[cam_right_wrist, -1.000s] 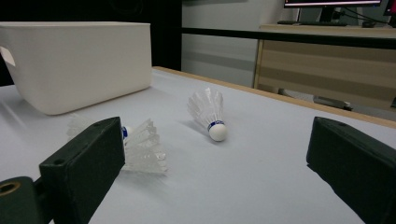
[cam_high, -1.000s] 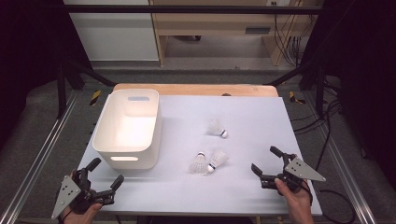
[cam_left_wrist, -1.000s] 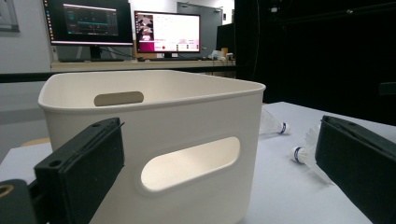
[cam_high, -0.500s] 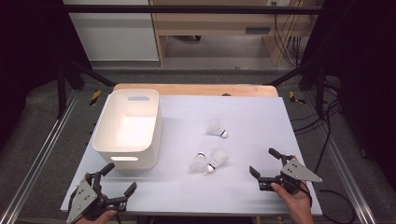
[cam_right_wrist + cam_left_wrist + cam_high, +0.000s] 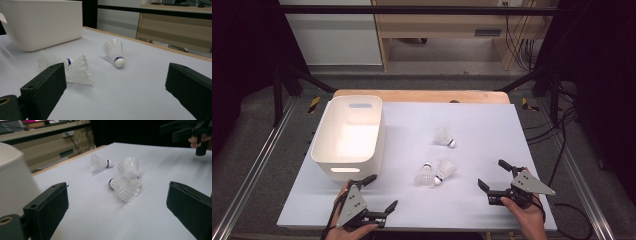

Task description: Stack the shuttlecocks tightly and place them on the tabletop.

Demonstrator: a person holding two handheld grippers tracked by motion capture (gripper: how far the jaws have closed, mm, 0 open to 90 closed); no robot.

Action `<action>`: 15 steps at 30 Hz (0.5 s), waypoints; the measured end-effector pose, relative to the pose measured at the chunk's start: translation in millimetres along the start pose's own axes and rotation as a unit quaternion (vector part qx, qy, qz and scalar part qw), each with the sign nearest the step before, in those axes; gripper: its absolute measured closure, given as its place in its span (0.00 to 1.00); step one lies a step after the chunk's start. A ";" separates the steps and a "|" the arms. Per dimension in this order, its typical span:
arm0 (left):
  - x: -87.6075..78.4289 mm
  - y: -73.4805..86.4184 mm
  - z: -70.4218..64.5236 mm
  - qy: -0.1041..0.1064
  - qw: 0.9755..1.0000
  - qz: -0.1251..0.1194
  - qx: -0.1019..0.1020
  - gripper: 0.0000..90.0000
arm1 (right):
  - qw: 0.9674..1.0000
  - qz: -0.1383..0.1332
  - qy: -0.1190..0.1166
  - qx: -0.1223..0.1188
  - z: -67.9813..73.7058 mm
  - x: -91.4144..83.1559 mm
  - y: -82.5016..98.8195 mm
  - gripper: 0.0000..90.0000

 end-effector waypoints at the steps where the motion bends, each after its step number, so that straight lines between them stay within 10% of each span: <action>1: 7.5 -0.9 -2.1 0.007 1.000 0.008 0.005 0.04 | 1.000 -0.004 0.001 0.000 -0.3 0.2 -1.0 0.04; 15: 71.9 13.2 -4.1 0.048 0.991 0.124 -0.001 0.08 | 1.000 -0.010 0.000 0.001 0.7 -1.3 -4.4 0.04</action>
Point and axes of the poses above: each handheld gripper's, and its own axes: x roughly forward along the jaws, y roughly out of its underside, z roughly to its left, the point moved 6 cm from there along x, roughly forward along the jaws, and after that the axes turned 2 degrees about x, right-handed, at the moved point
